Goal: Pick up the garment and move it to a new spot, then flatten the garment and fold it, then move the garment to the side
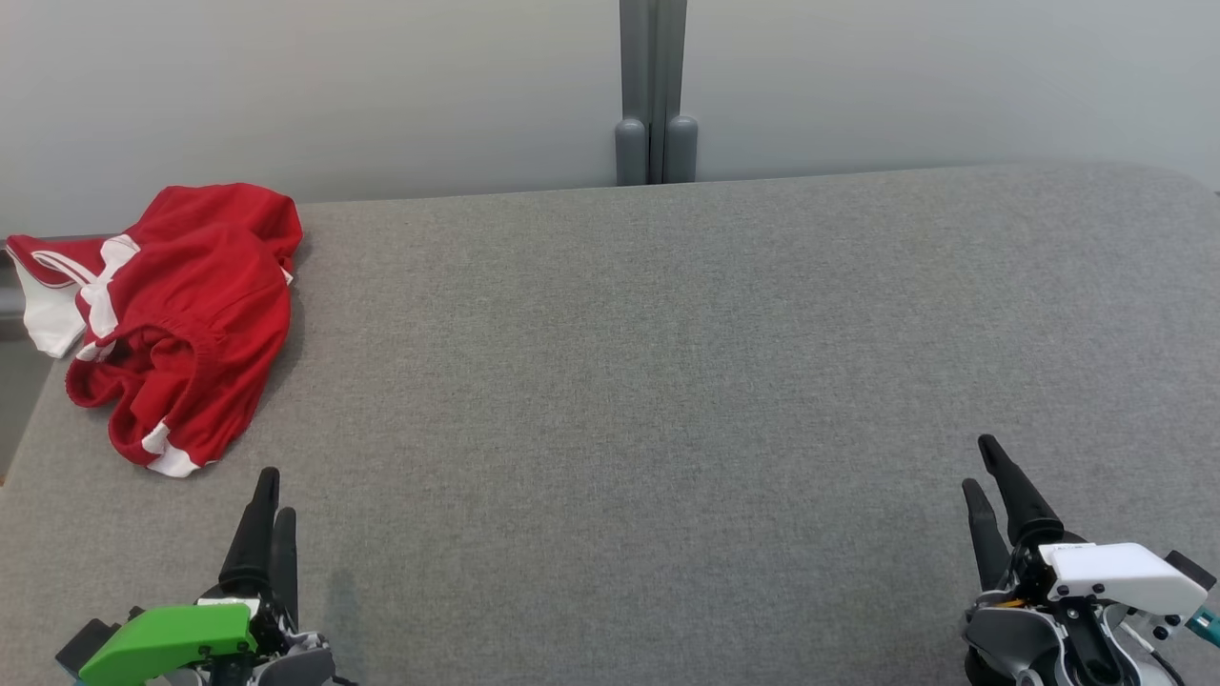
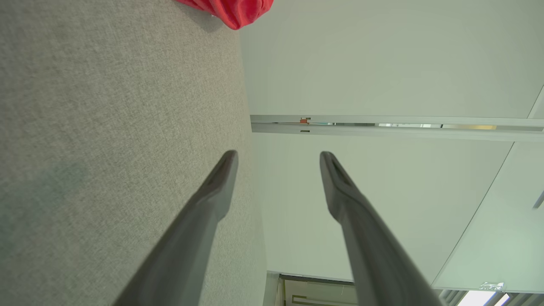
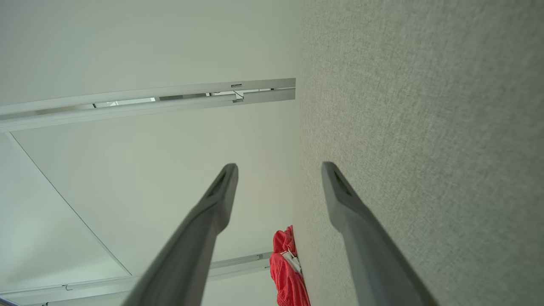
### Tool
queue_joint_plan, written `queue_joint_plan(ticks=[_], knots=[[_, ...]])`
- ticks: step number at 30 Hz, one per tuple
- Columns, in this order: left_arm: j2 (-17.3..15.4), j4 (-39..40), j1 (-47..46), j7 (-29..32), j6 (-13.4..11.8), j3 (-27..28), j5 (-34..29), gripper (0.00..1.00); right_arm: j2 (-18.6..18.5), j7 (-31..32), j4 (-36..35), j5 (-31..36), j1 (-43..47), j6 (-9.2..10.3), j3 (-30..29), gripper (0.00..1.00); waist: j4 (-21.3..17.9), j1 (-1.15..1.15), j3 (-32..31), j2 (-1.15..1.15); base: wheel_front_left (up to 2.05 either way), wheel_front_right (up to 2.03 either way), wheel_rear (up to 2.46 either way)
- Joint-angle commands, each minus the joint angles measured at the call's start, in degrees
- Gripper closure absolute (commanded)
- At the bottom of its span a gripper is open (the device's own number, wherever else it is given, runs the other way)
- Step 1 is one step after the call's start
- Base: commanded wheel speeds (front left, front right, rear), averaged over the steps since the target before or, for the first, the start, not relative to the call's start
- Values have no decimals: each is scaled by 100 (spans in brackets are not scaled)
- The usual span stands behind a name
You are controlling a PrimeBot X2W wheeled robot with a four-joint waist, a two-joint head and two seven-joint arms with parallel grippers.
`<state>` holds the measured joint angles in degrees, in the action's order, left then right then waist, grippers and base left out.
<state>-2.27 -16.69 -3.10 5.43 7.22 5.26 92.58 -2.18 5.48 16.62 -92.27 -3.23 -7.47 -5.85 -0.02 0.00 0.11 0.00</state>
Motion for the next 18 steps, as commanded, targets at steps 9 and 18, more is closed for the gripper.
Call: queue_joint_plan(ticks=[9, 18], knots=[[-26, 260, -28, -287, -22, -206, -364, 0, -28, -294, -198, 501, -12, 0, 24, 0, -2, 0, -14, 0, 0, 0, 0], [-32, 628, -39, -509, -302, -369, -1278, 0, -35, -514, -718, 1883, 47, -1, 79, 0, -5, 0, -16, 0, 0, 0, 0]])
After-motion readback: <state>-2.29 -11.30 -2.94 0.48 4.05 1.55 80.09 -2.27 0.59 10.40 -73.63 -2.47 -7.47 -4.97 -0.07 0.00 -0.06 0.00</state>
